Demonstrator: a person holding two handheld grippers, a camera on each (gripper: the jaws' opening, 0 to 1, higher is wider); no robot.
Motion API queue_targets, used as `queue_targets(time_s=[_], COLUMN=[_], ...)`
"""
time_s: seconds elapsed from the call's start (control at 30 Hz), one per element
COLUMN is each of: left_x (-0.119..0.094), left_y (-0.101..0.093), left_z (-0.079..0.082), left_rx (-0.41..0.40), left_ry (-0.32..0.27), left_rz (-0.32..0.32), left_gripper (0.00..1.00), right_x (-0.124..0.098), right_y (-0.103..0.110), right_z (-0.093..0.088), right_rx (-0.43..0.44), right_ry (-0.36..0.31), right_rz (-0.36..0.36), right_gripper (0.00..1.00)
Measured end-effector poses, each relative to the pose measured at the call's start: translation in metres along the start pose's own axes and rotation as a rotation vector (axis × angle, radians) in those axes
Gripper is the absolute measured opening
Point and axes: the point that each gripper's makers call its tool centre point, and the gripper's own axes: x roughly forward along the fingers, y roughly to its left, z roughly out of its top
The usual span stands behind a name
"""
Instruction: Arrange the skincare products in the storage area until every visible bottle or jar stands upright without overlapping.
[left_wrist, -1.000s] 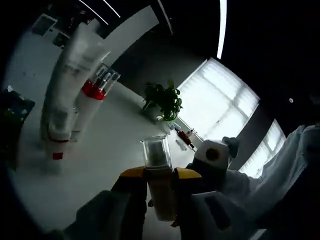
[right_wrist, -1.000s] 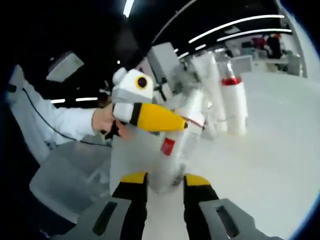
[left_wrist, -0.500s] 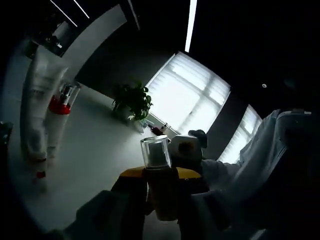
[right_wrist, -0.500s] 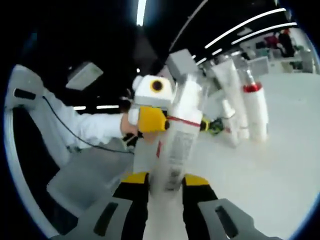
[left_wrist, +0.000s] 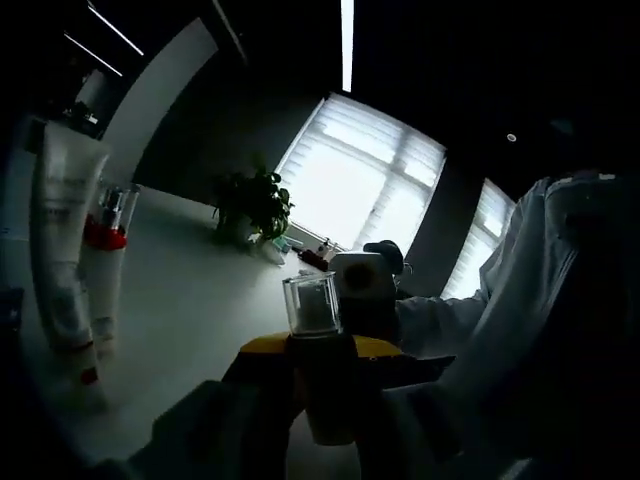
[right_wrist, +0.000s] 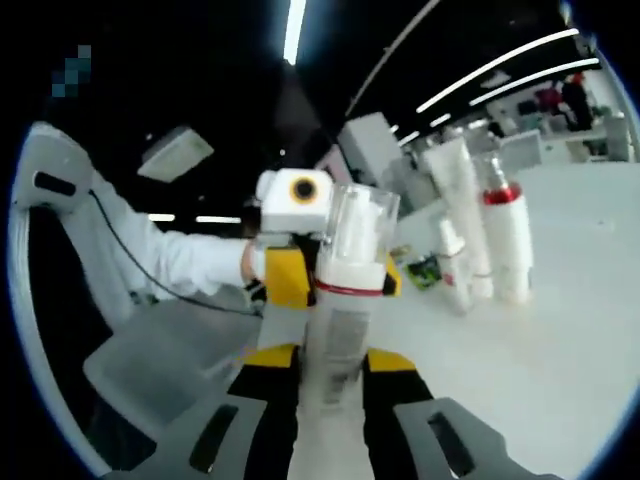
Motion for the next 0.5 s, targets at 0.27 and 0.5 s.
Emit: queue_targets(time_s=[0.27, 0.5], left_x=[-0.001, -0.002], left_y=[0.006, 0.021], left_z=[-0.007, -0.014], left_rx=[0.034, 0.058], left_ry=[0.031, 0.06], left_rz=[0.025, 0.084], left_gripper=[0.16, 0.17], right_x=[0.002, 0.01], right_y=[-0.015, -0.033], right_z=[-0.007, -0.013], right_rx=[-0.142, -0.22], right_ry=[0.034, 0.035], right_rz=[-0.053, -0.092], right_gripper=[0.14, 0.14])
